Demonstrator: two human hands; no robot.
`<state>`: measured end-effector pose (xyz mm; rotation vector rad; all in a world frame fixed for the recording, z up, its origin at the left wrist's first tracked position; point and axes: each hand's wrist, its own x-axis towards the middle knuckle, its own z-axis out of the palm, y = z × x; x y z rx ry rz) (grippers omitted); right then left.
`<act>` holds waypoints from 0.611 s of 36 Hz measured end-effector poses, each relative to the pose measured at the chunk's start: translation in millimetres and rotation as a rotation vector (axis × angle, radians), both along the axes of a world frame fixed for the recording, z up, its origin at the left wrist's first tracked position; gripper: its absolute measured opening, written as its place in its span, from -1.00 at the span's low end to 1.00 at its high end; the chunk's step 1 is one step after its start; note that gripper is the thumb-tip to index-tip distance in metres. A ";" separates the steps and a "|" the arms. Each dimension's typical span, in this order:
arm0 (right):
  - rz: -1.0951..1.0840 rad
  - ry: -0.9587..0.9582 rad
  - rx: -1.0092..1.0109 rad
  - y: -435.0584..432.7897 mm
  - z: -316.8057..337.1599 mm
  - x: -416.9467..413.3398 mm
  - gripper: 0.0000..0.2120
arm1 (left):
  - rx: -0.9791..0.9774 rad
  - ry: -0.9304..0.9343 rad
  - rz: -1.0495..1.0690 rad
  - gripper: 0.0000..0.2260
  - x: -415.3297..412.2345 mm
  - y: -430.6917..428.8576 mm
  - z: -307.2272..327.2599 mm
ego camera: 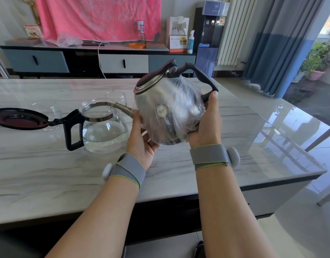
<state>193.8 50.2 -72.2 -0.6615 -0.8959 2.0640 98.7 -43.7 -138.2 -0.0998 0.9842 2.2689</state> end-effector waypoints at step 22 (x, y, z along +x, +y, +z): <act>-0.004 0.003 0.012 3.9 0.4 -1.0 -0.57 | -0.005 0.010 -0.009 -0.46 0.3 0.4 0.2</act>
